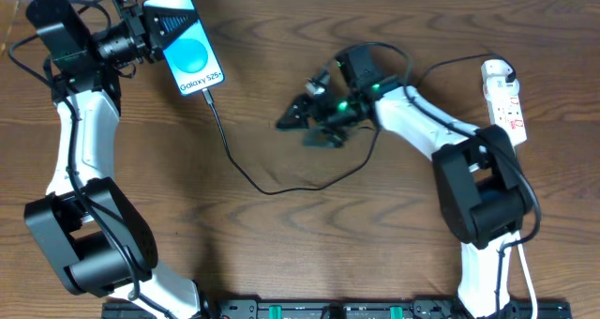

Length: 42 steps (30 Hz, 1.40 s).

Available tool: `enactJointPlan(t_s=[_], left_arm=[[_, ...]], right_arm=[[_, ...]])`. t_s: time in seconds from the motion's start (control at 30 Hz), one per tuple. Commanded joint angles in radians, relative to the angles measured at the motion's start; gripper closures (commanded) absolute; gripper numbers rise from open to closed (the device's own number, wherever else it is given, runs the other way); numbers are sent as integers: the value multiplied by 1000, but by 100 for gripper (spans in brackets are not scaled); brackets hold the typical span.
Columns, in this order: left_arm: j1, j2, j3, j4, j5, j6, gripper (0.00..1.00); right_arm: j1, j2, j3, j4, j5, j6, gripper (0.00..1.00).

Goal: Plug charger to phone and switch on socket
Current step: 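Open the right gripper and retract the right arm to the right, then lower the phone with the left gripper toward the table center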

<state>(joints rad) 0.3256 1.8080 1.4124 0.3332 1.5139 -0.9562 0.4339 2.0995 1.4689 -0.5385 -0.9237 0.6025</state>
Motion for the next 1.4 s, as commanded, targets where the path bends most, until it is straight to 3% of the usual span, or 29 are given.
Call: enactJointPlan(t_s=[0.0,0.2,0.4,0.77,1.0,1.37], left_arm=[[3,-24,-2,4,24,18,92],[-29,-24,-20,4,24,37,93],[-98,-23,-110,4,4,121,93],[-280,0,-336,-21,-217,247,93],[-425,38,-375,-277,-437,432,92],[-643,137,-375,-333,-612,465,93]], right_arm=[[-67,-153,6,-99,339,-109,1],[-165,-384,6,-302,783,59,1],[-238,-599,6,-389,964,29,1],[-257,-724,6,-476,1073,2,1],[-256,-706,6,-505,1075,2,1],[-256,-684,6,-544,1075,2,1]])
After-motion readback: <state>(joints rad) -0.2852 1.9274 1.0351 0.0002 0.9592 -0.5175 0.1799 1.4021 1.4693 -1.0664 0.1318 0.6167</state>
